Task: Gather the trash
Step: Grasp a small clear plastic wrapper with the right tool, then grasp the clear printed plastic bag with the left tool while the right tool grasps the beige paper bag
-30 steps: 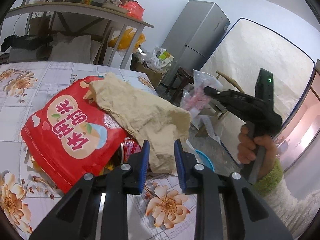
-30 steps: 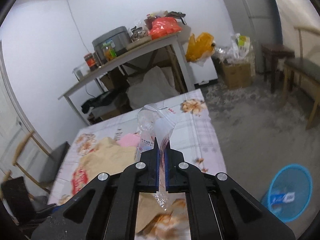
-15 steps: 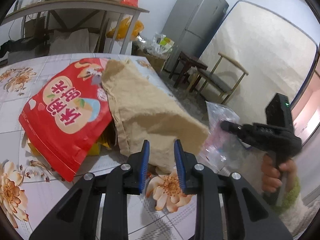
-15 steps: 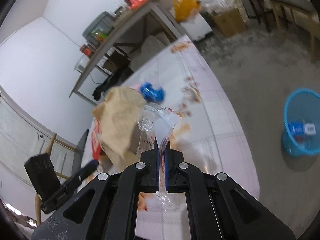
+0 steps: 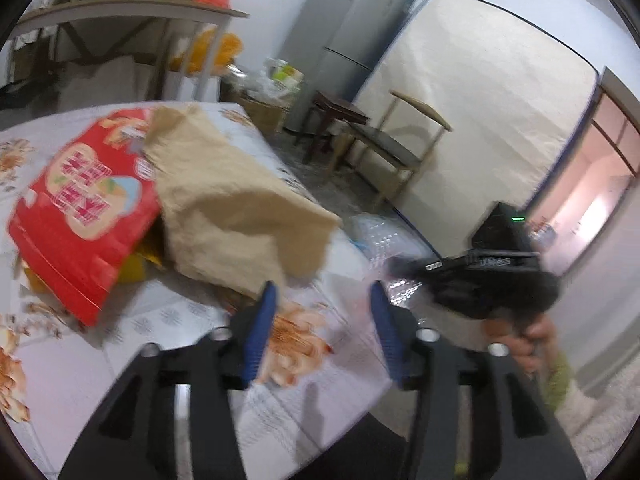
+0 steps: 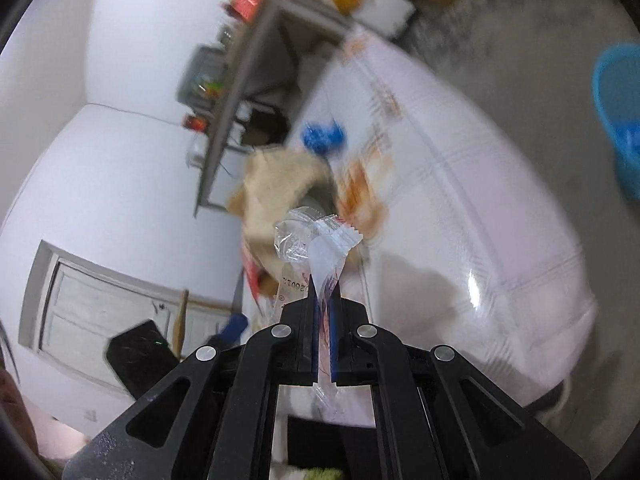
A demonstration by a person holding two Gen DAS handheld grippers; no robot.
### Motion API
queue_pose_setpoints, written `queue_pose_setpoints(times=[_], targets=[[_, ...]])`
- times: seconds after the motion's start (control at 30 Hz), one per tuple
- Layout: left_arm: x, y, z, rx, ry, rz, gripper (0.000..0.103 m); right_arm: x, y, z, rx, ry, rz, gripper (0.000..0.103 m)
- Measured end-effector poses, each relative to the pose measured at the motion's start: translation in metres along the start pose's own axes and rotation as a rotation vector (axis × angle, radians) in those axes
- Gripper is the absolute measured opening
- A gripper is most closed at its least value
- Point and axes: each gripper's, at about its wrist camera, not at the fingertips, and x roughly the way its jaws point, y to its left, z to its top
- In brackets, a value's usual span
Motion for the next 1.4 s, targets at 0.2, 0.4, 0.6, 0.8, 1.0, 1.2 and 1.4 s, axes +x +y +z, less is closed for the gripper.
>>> queue_pose_setpoints(times=[0.2, 0.4, 0.6, 0.8, 1.0, 1.2, 1.4], targets=[[0.023, -0.024, -0.020, 0.094, 0.080, 0.048, 0.064, 0.040, -0.004, -0.014, 0.045, 0.088, -0.016, 0.008], [0.038, -0.025, -0.023, 0.108, 0.095, 0.084, 0.065, 0.038, 0.017, -0.008, -0.071, 0.086, -0.111, 0.041], [0.051, -0.017, -0.021, 0.090, 0.120, 0.071, 0.065, 0.010, 0.026, 0.006, -0.176, -0.025, -0.244, 0.057], [0.067, -0.012, -0.024, 0.069, 0.160, 0.061, 0.062, 0.014, 0.071, 0.031, -0.407, -0.043, -0.263, 0.072], [0.067, -0.002, -0.026, 0.038, 0.158, 0.042, 0.058, 0.093, 0.130, 0.043, -0.688, 0.083, -0.282, 0.080], [0.061, 0.006, -0.030, 0.036, 0.153, 0.042, 0.058, 0.148, 0.129, 0.038, -0.833, 0.191, -0.429, 0.041], [0.051, 0.016, -0.035, 0.037, 0.141, 0.048, 0.058, 0.095, 0.128, 0.044, -0.734, 0.056, -0.376, 0.001]])
